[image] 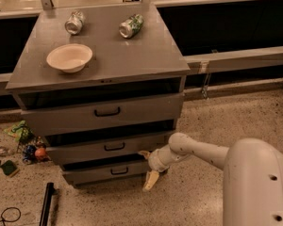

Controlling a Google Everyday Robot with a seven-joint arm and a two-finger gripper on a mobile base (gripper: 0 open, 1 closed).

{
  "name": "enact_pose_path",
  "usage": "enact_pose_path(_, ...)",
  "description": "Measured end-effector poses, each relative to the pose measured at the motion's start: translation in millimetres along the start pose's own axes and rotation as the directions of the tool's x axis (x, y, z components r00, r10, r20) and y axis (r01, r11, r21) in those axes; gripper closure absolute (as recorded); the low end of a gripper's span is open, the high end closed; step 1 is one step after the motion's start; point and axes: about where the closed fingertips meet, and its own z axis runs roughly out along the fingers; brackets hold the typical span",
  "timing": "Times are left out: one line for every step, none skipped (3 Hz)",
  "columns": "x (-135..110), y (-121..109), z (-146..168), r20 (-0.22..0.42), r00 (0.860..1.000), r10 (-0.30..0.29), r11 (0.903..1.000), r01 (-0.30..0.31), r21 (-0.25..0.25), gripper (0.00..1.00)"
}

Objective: Open bottom drawer

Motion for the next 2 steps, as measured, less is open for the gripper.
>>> enact_pose_path(10,-7,41,-0.021,0.996,-0.086,0.9960,0.085,-0.025,0.00)
enact_pose_path(28,-15,62,-0.082,0.990,-0.114,0.9935,0.113,-0.010,0.00)
